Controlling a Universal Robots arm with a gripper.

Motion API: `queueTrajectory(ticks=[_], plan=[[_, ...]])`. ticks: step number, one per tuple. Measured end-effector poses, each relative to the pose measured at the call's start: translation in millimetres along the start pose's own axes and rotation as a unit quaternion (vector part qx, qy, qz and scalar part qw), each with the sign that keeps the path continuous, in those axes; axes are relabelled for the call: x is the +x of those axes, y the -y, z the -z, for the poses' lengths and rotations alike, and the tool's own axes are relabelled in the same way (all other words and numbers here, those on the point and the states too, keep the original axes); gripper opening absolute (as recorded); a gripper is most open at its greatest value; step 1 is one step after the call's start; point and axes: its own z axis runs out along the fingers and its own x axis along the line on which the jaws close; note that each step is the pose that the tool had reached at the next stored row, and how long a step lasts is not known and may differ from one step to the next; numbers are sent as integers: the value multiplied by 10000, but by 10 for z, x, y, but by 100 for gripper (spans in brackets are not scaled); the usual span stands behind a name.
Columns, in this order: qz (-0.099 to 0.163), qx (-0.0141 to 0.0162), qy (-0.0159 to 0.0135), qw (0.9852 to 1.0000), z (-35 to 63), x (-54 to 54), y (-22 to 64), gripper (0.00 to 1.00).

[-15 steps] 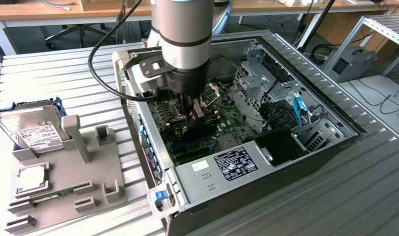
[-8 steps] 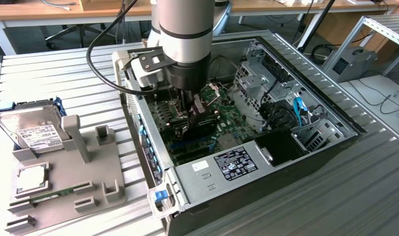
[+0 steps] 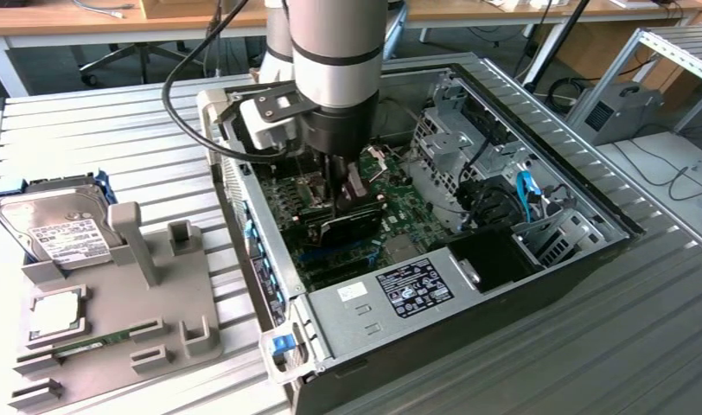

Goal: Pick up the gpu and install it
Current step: 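Insert the gpu into the slot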

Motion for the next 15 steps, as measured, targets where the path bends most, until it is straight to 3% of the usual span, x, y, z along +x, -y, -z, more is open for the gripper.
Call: queueTrajectory(ticks=[2, 5, 7, 9, 12, 13, 15], plan=[[3, -49, -1, 10000, -8, -1, 64, 31], [8, -179, -2, 9998, -30, -3, 220, 13], [7, -277, -3, 9996, -47, -4, 323, 13], [4, -395, -5, 9992, -66, -5, 411, 11], [0, -615, -10, 9981, -91, -7, 539, 11], [0, -638, -10, 9980, -93, -6, 550, 11], [0, -648, -10, 9979, -93, -6, 553, 11]])
